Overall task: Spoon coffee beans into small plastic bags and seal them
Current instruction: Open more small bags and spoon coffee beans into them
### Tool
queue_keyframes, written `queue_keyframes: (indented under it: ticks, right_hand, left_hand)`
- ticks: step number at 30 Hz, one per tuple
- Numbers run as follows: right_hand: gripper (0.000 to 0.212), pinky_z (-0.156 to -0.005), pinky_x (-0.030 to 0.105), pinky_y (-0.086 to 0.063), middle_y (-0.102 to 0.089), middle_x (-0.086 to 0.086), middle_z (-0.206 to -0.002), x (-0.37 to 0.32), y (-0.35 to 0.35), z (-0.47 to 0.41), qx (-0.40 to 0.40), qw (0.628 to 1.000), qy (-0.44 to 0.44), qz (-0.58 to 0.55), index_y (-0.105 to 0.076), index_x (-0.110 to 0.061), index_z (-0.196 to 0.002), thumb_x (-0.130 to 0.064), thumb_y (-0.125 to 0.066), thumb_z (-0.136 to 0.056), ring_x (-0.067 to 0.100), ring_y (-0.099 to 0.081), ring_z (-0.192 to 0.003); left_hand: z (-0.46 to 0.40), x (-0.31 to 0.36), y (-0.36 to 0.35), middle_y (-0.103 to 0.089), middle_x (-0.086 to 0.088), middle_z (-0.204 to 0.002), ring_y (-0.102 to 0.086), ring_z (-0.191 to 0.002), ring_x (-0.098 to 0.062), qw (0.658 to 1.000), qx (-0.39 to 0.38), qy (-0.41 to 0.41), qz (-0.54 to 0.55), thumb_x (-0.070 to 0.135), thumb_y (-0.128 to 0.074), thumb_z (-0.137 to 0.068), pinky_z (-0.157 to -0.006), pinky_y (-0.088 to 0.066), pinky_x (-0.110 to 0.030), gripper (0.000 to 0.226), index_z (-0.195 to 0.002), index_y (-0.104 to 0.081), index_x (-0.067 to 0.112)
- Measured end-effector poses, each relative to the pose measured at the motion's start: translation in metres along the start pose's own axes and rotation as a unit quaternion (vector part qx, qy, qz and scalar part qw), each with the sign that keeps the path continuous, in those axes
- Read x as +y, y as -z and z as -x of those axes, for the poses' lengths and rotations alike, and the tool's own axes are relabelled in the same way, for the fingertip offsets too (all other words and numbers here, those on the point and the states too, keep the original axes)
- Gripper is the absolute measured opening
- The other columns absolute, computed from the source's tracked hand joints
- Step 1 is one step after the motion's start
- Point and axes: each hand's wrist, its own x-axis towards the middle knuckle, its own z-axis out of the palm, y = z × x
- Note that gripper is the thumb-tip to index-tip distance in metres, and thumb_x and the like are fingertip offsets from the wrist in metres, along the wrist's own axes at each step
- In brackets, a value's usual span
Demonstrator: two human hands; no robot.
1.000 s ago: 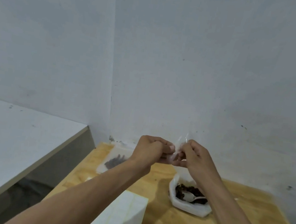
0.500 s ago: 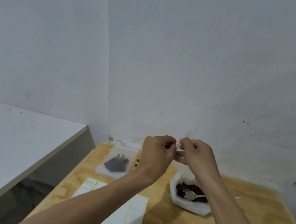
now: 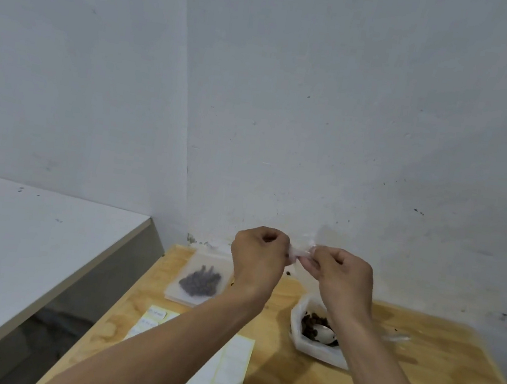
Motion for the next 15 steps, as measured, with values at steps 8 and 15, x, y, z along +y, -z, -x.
queue_keyframes:
  ticks: [8,15]
  right_hand:
    - [0.009,-0.073,0.037,-0.065,-0.079,0.009,-0.079,-0.011,0.005,-0.015,-0.086,0.996,-0.036,0.012,-0.072,-0.008,-0.091,-0.014,-0.066,-0.089,0.021,-0.079,-0.075]
    - [0.032,-0.064,0.029,-0.058,-0.081,0.006,-0.087,-0.013,0.023,-0.021,-0.193,0.977,-0.033,0.086,-0.080,-0.015,-0.079,0.000,-0.057,-0.095,0.021,-0.078,-0.081]
  left_hand:
    - [0.009,-0.021,0.004,-0.072,0.018,-0.073,-0.070,-0.074,0.002,0.947,-0.056,-0.277,-0.152,0.006,-0.068,-0.092,-0.067,-0.053,-0.011,0.013,-0.088,-0.078,0.013]
    - [-0.004,-0.004,0.032,-0.045,0.018,-0.150,-0.039,-0.139,0.004,0.899,-0.260,-0.265,-0.231,0.048,-0.081,-0.079,-0.114,-0.032,-0.017,0.079,-0.147,-0.045,0.031]
